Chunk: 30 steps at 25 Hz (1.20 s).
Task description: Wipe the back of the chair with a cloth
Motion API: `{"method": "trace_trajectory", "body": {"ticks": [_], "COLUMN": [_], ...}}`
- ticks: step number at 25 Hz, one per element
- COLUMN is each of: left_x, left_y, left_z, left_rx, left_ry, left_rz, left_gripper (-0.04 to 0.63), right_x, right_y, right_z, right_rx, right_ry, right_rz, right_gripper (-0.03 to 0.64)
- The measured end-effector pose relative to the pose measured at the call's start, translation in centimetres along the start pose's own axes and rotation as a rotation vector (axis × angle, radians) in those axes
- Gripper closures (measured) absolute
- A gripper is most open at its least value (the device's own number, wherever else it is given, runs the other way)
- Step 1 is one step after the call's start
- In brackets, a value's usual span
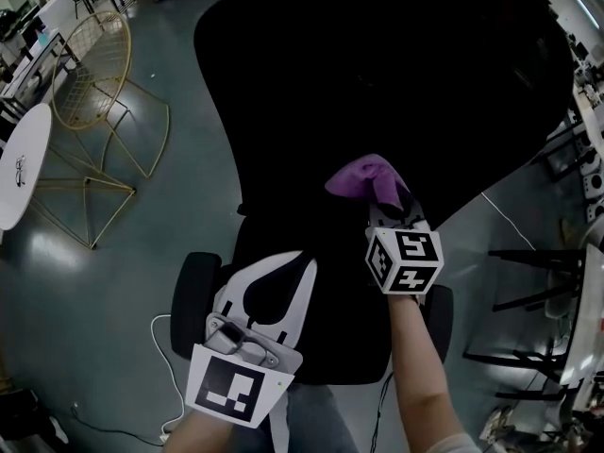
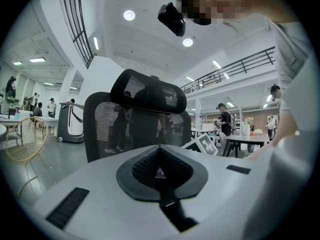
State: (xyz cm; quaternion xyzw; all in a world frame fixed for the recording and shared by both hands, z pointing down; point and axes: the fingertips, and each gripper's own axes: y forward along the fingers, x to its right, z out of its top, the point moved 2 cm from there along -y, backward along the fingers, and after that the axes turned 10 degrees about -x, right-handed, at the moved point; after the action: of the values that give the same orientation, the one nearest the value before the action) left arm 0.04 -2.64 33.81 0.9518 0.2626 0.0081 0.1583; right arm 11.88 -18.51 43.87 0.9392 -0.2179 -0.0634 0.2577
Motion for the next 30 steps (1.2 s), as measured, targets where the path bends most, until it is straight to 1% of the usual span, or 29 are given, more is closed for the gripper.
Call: {"method": "trace_trajectory", "body": {"ticks": [12, 21, 27, 30], "left_x": [-4.5, -8.1, -9.8, -10.3], "left_y": [-2.8, -5.4, -6.7, -7.0], "left_z": [-0.4, -1.1, -1.7, -1.9], "left_rx": [-0.004, 0.009, 0.010, 0.011], "left_ry": [-0.021, -0.040, -0.058, -0.066], "left_rz": [0.038, 0.076, 0.099, 0.104], "left_gripper": [0.583, 0.583, 0.583, 0.583], "right_x": [-7.0, -14.5, -18.0, -18.8], "right_y": [2.7, 5.5, 6.5, 6.8], "right_z": [1.7, 2.8, 3.1, 3.0], "right_rx": [-0.008, -0.024, -0.035, -0.037], "right_ry": [-0.033, -0.084, -0.113, -0.118], "right_rz": [0.065, 0.147, 0.188, 0.191], "right_gripper": [0.572, 0.572, 0.572, 0.572]}}
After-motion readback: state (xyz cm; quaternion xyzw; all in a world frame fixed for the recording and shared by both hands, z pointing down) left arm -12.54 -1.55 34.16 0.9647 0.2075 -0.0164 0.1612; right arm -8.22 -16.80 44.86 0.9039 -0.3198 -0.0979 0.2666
